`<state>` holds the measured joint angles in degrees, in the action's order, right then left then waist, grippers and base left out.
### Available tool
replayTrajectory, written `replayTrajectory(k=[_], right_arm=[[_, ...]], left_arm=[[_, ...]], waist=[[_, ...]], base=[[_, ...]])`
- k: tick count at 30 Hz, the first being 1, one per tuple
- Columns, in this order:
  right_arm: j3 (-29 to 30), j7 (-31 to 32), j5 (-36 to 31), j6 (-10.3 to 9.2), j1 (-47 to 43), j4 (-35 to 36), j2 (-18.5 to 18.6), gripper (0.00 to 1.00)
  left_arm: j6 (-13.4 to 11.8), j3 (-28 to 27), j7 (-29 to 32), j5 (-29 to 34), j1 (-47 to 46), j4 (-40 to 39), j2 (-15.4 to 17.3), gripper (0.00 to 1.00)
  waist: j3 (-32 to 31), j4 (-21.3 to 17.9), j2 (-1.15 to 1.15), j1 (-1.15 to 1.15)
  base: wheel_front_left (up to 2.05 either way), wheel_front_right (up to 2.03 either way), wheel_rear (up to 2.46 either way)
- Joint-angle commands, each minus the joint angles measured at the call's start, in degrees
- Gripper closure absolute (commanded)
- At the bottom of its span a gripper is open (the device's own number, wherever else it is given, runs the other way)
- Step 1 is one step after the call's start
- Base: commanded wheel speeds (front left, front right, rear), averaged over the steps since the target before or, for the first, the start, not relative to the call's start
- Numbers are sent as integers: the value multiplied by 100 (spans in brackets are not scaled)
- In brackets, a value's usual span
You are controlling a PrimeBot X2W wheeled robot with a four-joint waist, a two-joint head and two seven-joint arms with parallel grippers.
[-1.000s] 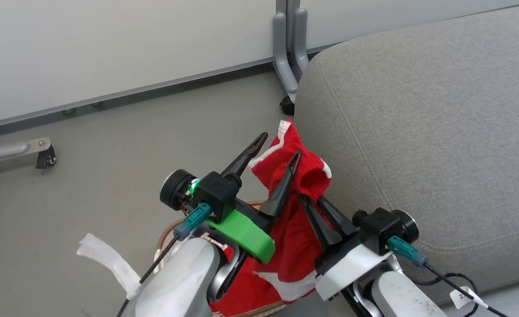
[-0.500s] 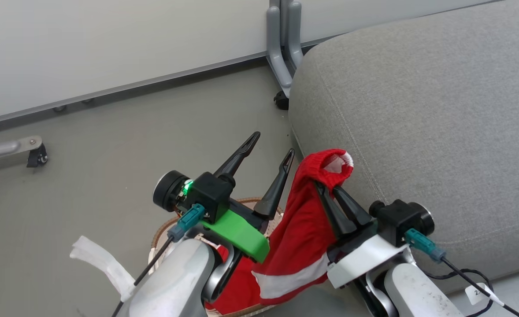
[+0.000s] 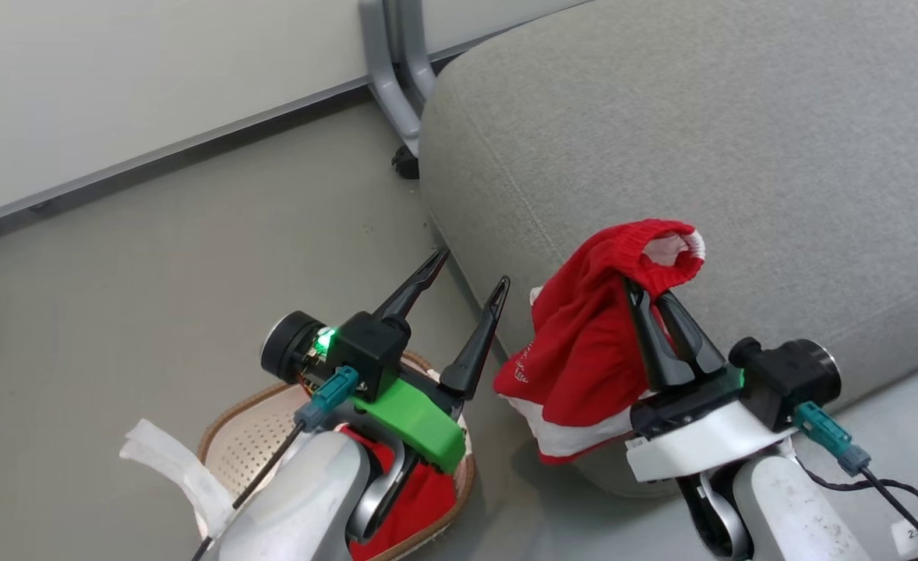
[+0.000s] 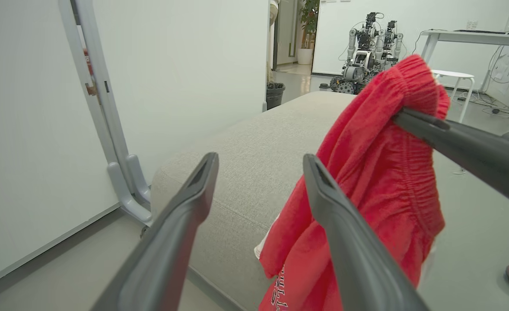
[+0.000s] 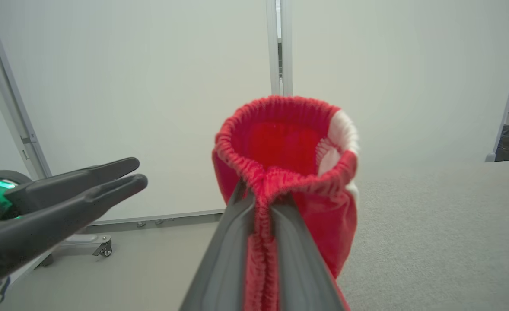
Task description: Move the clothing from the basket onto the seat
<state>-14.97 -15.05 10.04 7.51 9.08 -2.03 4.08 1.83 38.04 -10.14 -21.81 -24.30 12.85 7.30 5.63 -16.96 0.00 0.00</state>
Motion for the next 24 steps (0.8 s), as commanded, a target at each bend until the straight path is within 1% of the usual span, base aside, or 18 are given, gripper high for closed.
replayTrajectory(k=[1, 7, 13, 16, 19, 22, 24], right_arm=[[39, -19, -31, -4, -72, 96, -16, 100], [339, -19, -71, -4, -235, 466, -74, 100], [448, -19, -90, -4, -371, 627, -103, 100], [538, -19, -110, -4, -321, 686, -117, 100], [658, -19, -140, -4, -87, 793, -119, 100], [872, -19, 147, -5, 230, 832, -119, 100], [1013, -19, 205, -4, 568, 827, -124, 100]], left_arm=[[-37, -13, -3, 18, 48, -19, 73, 0], [-84, 126, 42, 210, 48, -83, 212, 0], [-106, 212, 107, 282, 79, -102, 262, 0], [-107, 265, 156, 321, 29, -135, 297, 0], [-70, 339, 242, 345, -95, -223, 324, 0], [-15, 394, 304, 418, -186, -302, 410, 0], [46, 435, 360, 436, -256, -385, 449, 0]], waist=[[169, -513, 0, 0], [368, -1051, 0, 0], [553, -1390, 0, 0], [695, -1443, 0, 0], [919, -1398, 0, 0], [1175, -1316, 0, 0], [1377, -1253, 0, 0]], base=[[0, 0, 0], [0, 0, 0], [0, 0, 0], [0, 0, 0], [0, 0, 0], [0, 0, 0], [0, 0, 0]])
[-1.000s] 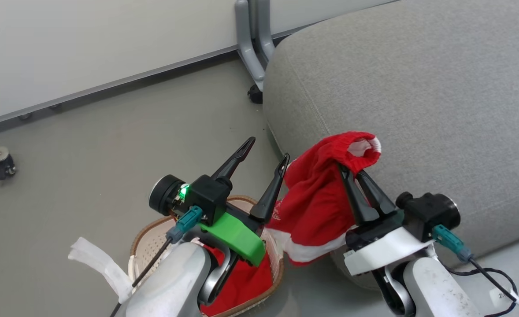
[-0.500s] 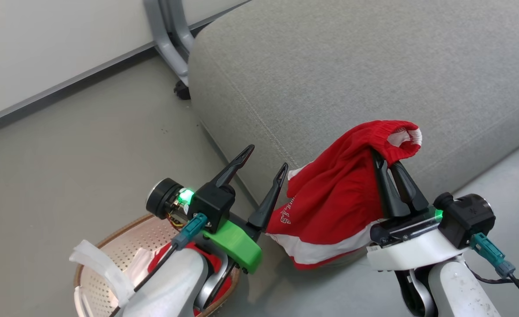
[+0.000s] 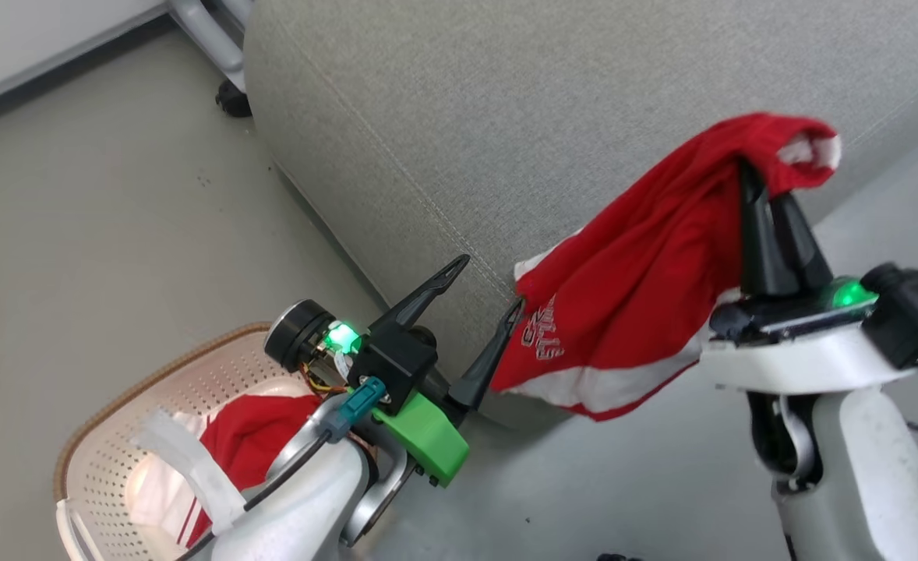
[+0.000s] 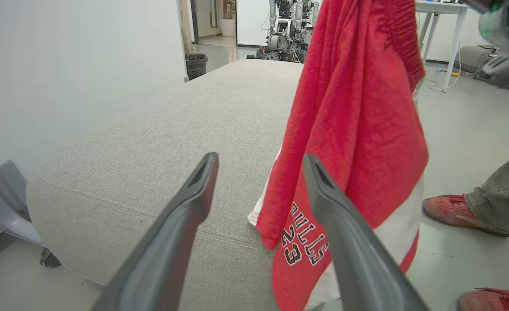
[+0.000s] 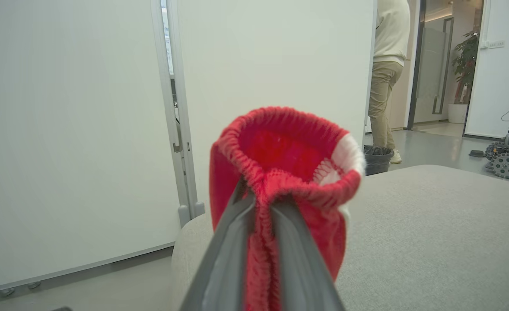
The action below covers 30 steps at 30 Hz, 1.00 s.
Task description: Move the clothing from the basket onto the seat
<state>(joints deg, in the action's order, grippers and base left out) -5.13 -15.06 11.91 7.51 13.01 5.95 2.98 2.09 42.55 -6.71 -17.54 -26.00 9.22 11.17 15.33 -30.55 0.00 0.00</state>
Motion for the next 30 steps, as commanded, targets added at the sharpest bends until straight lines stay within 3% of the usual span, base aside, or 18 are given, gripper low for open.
replayTrajectory(k=[1, 9, 19, 25, 30], right_arm=[[99, -18, 14, -4, 367, 32, -14, 100], [899, -19, 142, -5, 2092, -345, 186, 100], [1887, -18, 231, -4, 4077, -1084, 811, 100], [2040, -18, 62, -4, 4365, -1985, 960, 100], [2076, -18, -63, -4, 4152, -2823, 790, 100]], left_arm=[[36, -4, 40, 33, -136, -61, 90, 0], [126, 65, 303, 260, -555, -411, 322, 0], [288, 250, 713, 527, -1198, -864, 540, 0], [315, 279, 784, 571, -1377, -961, 577, 0], [281, 283, 739, 554, -1399, -912, 581, 0]], waist=[[499, 137, 0, 0], [1442, 497, 0, 0], [2564, 786, 0, 0], [2917, 904, 0, 0], [2990, 1002, 0, 0]], base=[[0, 0, 0], [0, 0, 0], [0, 0, 0], [0, 0, 0], [0, 0, 0]])
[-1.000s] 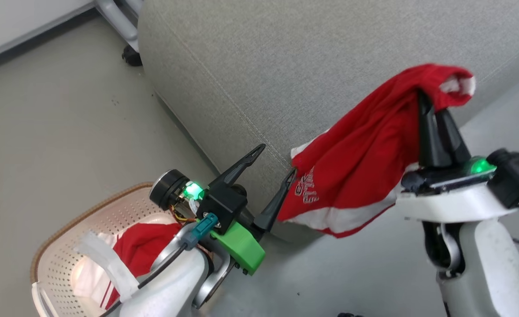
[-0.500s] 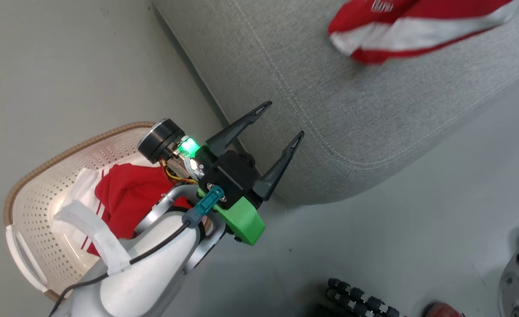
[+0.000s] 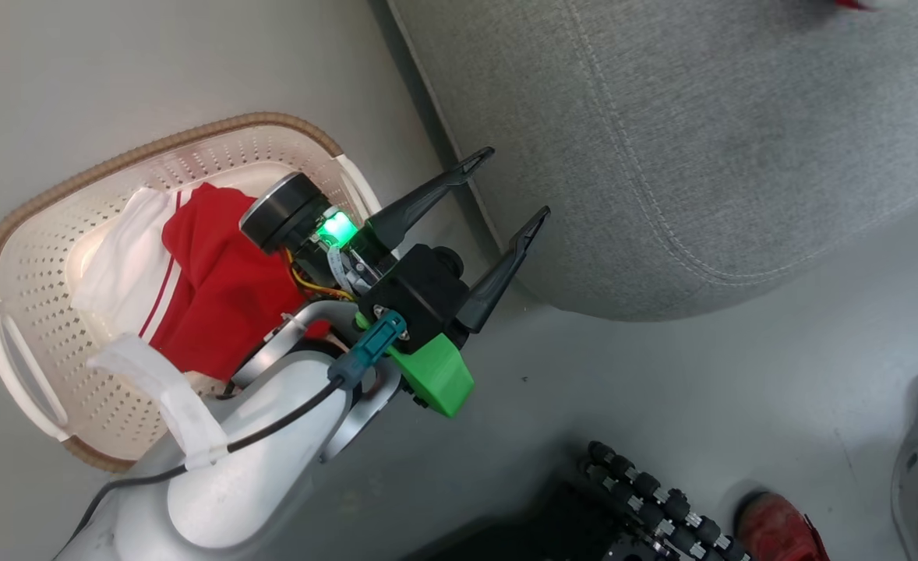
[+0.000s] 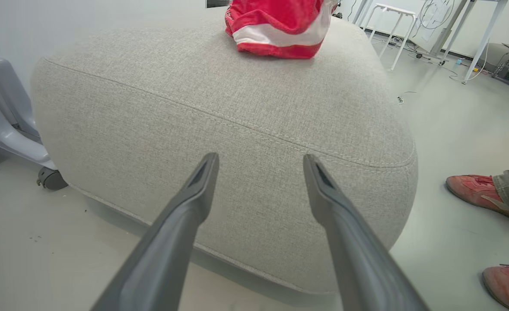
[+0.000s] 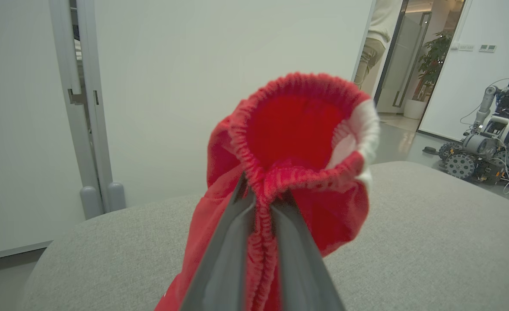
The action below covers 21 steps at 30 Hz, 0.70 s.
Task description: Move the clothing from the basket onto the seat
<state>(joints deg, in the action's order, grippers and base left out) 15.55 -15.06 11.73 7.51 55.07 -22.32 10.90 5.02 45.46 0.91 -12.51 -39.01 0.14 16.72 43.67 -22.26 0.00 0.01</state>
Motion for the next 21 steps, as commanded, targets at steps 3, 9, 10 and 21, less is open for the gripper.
replayTrajectory(k=[3, 9, 10, 21], right_arm=[[98, -18, -21, -5, -150, -381, -140, 100], [429, -18, -32, -4, -436, -671, -293, 0], [444, -18, -68, -4, -525, -660, -328, 0], [-304, -18, -296, -4, -2188, -231, -334, 0]], left_arm=[[-27, -4, -66, 8, -76, 64, 27, 0], [-210, -107, -289, -141, 88, 258, -114, 0], [-226, -137, -341, -178, 128, 298, -130, 0], [-688, -842, -1350, -1046, 839, 1260, -510, 0]], waist=[[128, 236, 0, -1], [-161, 395, 0, -1], [-237, 422, 0, -1], [-1619, 1129, 0, -1]], base=[[0, 0, 0], [0, 0, 0], [0, 0, 0], [0, 0, 0]])
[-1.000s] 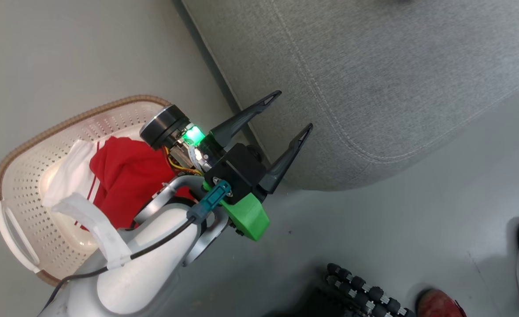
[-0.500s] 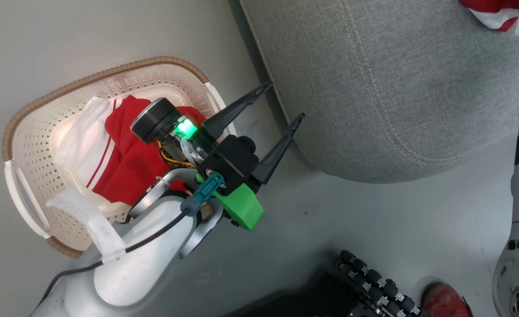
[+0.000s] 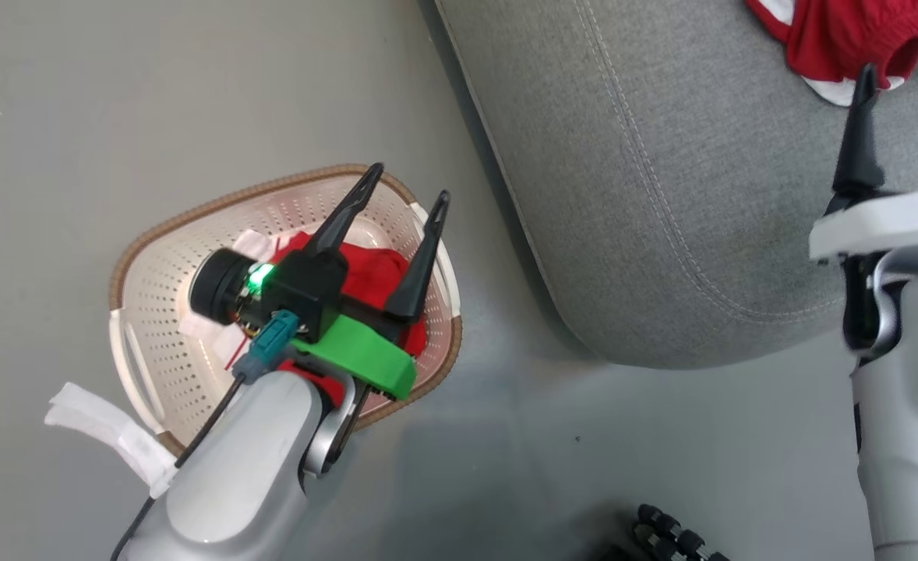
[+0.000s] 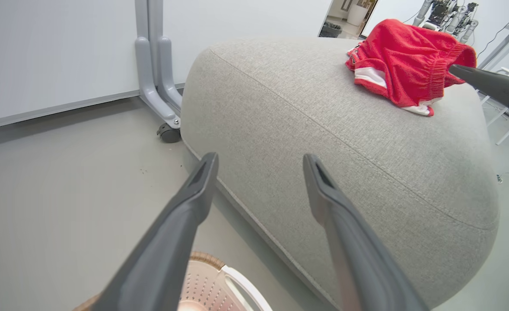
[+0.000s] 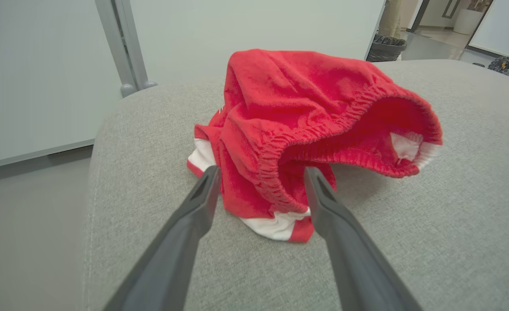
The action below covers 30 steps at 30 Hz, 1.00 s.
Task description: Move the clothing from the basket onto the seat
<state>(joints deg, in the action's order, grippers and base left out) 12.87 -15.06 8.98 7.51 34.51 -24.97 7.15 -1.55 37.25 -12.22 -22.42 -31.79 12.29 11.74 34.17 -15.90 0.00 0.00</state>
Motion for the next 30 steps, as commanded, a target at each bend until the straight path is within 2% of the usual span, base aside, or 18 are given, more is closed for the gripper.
replayTrajectory(k=[1, 3, 8, 14, 17, 23, 27, 30], right_arm=[[-146, -19, -22, -4, -273, 84, 42, 0], [-404, -18, -11, -4, -581, 192, 35, 0], [-1197, -18, 33, -5, -1251, 524, -8, 0], [-1773, -18, 54, -5, -1916, 1058, -136, 0], [-1863, -18, 20, -5, -2201, 1338, -199, 0], [-1811, -18, -27, -5, -2773, 2033, -325, 0], [-1727, -18, -125, -5, -3154, 2364, -369, 0], [-1699, -18, -176, -5, -3410, 2439, -392, 0]], left_arm=[[-83, -122, -107, -120, 200, 149, -42, 0], [-188, -335, -204, -289, 414, 358, -119, 0], [-223, -853, -296, -492, 924, 758, -196, 0], [-243, -1846, -297, -82, 1726, 487, -429, 0], [-114, -2293, -298, 208, 2099, 128, -586, 0], [321, -3005, -292, 813, 2977, -750, -831, 0], [527, -3265, -293, 957, 3514, -1148, -872, 0], [551, -3256, -293, 848, 3780, -1331, -881, 0]], waist=[[-793, 563, 0, 0], [-1044, 705, 0, 0], [-1646, 1041, 0, 0], [-2239, 1332, 0, 0], [-2460, 1424, 0, 0], [-2917, 1532, 0, 0], [-3162, 1539, 0, 0], [-3285, 1515, 0, 0]], base=[[0, 0, 0], [0, 0, 0], [0, 0, 0], [0, 0, 0], [0, 0, 0], [0, 0, 0], [0, 0, 0], [0, 0, 0]])
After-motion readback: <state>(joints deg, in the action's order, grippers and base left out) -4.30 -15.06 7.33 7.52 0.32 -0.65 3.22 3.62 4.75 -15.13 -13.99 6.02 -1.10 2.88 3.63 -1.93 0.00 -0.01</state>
